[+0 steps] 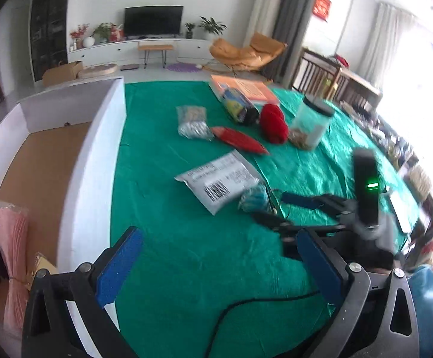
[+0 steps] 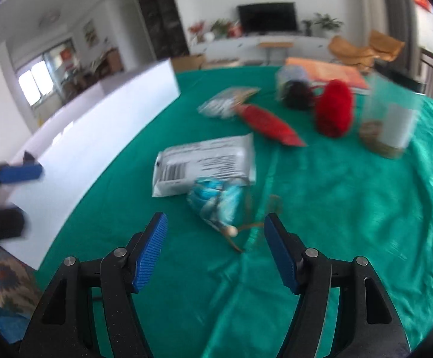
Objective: Organize soft objects
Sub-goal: 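Grasp the teal patterned pouch with the right tool, then move the teal pouch across the table and release it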
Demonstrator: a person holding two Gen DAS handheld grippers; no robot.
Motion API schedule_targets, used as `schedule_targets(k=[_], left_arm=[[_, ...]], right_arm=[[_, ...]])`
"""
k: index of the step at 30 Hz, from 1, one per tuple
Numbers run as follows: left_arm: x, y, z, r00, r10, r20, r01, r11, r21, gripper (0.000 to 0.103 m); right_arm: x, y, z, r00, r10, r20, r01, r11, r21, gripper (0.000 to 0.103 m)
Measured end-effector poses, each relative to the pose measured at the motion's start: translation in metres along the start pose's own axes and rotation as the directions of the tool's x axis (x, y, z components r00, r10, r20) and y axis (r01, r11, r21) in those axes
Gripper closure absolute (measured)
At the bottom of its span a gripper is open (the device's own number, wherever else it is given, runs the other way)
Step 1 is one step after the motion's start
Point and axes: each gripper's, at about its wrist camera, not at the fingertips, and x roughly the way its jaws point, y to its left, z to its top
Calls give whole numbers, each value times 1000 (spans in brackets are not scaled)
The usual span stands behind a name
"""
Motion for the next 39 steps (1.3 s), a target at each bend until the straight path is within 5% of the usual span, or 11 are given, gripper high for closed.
schedule_targets(k=[2,4,10,14,19,26,30,33,37,39], left_arm=[[-4,8,1,1000,-7,8,7,1000,-22,1],[4,8,-2,1000,0,-10,-1,1000,-15,1],[45,1,-18,995,-7,-95,6,1000,-11,1],[69,-10,-26,990,-17,-142,17,1000,-1,1],[73,-24,-25,991,4,-134,3,999,52,1],[95,-23,-26,987,66,-149,-54,995,80,1],[111,-22,-33,984,94,-152,-80,992,99,1],[122,-21,-37,983,107,-149,-91,989,113,1],[134,-28,-39,982,140,-124,-116,977,177,1],[136,-30,-37,985,131,-110,-109,976,186,1]], right_arm=[[27,7,5,999,-9,-45,9,1000,-1,33],[39,5,11,998,-29,-56,30,999,23,61],[-6,-22,-13,991,-105,-85,112,990,81,60],[-46,-101,-25,968,-231,-98,246,950,193,60],[-80,-196,3,916,-395,-68,395,864,314,60],[-84,-265,30,915,-402,-10,361,809,464,41],[-92,-267,9,923,-384,-5,322,765,558,40],[-96,-246,-15,908,-412,-72,378,736,561,39],[-83,-219,-39,862,-484,-150,495,739,458,39],[-76,-207,-43,820,-549,-162,563,725,397,31]])
